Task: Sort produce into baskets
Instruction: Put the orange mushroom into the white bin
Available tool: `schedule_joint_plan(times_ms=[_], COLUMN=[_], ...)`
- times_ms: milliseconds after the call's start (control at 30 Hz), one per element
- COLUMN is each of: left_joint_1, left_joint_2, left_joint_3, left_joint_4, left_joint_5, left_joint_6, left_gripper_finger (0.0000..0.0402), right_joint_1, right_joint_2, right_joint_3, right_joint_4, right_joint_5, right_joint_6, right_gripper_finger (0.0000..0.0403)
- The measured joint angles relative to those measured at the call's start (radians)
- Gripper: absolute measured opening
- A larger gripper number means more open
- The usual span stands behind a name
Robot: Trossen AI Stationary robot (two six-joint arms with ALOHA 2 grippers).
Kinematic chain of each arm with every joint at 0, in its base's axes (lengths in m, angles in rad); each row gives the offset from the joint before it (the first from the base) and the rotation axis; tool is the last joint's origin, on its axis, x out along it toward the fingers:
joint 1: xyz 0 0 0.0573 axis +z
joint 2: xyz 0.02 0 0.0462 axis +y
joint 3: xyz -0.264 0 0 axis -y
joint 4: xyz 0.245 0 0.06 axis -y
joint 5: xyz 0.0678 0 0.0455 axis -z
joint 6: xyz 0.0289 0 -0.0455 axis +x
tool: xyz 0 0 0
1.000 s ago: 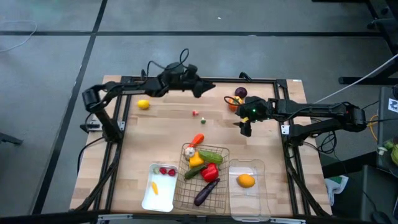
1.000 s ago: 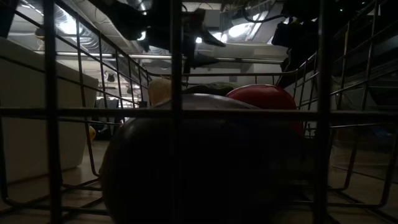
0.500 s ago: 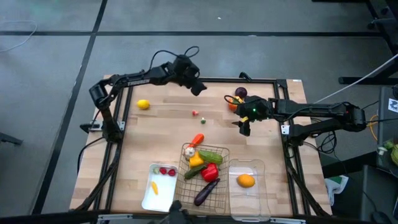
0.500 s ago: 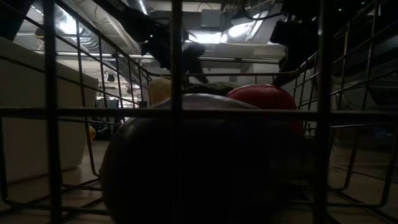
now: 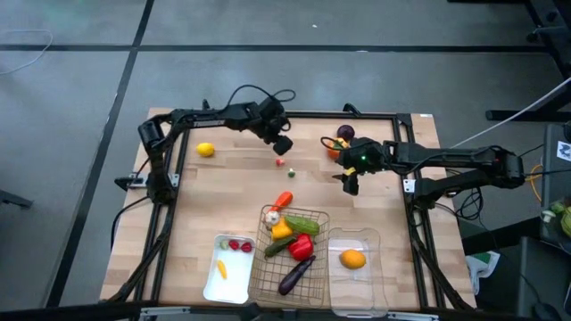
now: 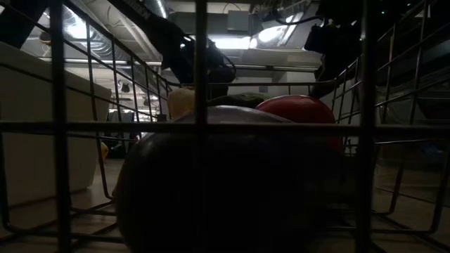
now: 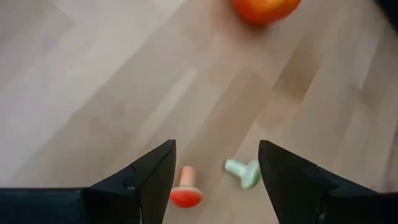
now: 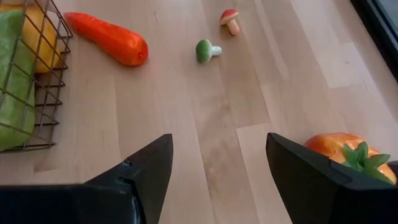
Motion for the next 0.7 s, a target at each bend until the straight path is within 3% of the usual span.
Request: schedule_joint_plan(times_ms=[333,700], left_joint_1=[-0.051,-0.084], left_joint_2=[0.095,0.112], left_joint_3=[0.000,-0.001], left_joint_4=[-0.025,-0.134], left_joint_5=[-0.034,-0.063], left_joint_6=[-0.005,0.029], left_gripper_finger=[0.0225,0.0225], right_joint_1=[0.000,0.000], right_joint_2=[0.019,0.019], right_joint_3=[0.000,0.000], right_joint_4=[-0.004,-0.009], right_joint_5=[0.000,-0.008], right_joint_6=[0.000,0.000], right_gripper_finger=[0.0257,0.0257])
